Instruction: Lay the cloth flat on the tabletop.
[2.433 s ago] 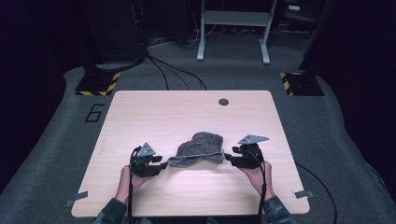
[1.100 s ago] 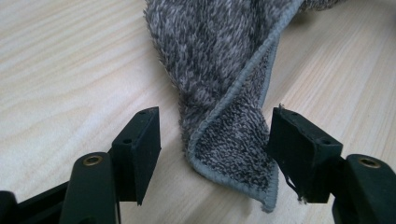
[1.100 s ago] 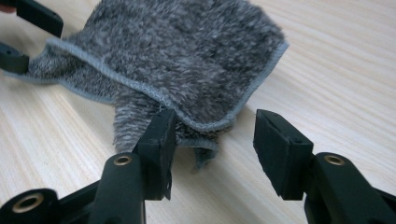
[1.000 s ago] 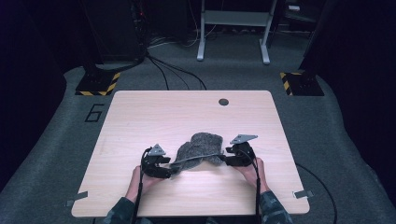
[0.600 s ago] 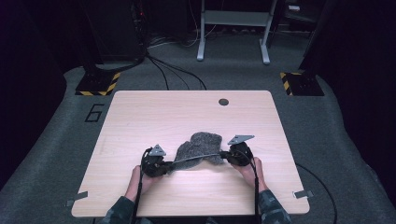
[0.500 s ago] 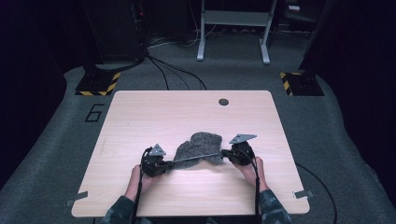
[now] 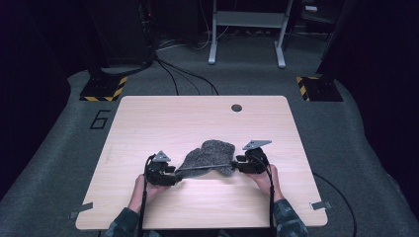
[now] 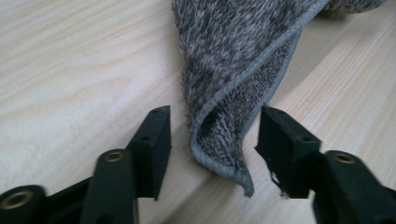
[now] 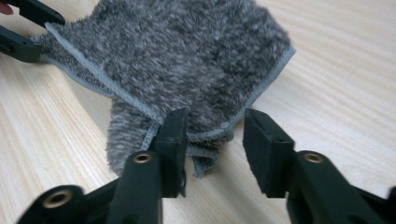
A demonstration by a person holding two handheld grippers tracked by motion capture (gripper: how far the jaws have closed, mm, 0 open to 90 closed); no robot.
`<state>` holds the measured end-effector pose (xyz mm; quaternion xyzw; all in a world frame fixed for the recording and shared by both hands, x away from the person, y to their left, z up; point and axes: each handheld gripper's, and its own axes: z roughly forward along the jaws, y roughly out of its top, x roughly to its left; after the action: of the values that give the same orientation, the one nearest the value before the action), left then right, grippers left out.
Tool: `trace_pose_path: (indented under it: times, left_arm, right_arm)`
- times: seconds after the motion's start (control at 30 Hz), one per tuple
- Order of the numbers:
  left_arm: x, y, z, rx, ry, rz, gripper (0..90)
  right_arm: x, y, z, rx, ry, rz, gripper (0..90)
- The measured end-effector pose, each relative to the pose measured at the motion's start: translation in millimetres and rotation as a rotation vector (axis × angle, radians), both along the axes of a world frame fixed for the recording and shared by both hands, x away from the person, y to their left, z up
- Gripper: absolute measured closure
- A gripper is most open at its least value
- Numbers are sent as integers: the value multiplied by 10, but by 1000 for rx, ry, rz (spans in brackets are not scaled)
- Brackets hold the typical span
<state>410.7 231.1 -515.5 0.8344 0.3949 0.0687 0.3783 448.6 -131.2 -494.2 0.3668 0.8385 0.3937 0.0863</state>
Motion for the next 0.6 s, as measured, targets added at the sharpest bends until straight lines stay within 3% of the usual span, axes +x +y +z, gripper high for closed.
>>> trace_pose_path:
  times: [0.13,0.17,0.2,0.3,0.37,0.4,0.43,0.53,0.6]
  left_arm:
    - [-3,-11,4,2,3,20,404]
    - [-2,-36,15,33,-8,20,415]
    - [-2,-36,15,33,-8,20,426]
    - [-19,-63,19,56,-21,31,439]
    - [-47,-103,19,101,-57,46,510]
    - [-47,-103,19,101,-57,46,540]
    - [-62,-122,22,134,-76,39,540]
    - [-100,-172,17,167,-108,31,610]
    - [-114,-183,14,168,-117,26,721]
  right_arm:
    - [33,-5,-32,0,15,26,476]
    - [48,9,-46,-8,18,26,479]
    - [52,21,-54,-9,22,25,492]
    - [53,32,-64,-11,27,32,547]
    - [60,45,-78,-16,27,46,640]
    - [57,54,-80,-19,31,48,665]
    - [57,54,-80,-19,31,48,665]
    - [54,66,-93,-22,28,49,750]
    - [37,76,-106,-15,35,39,803]
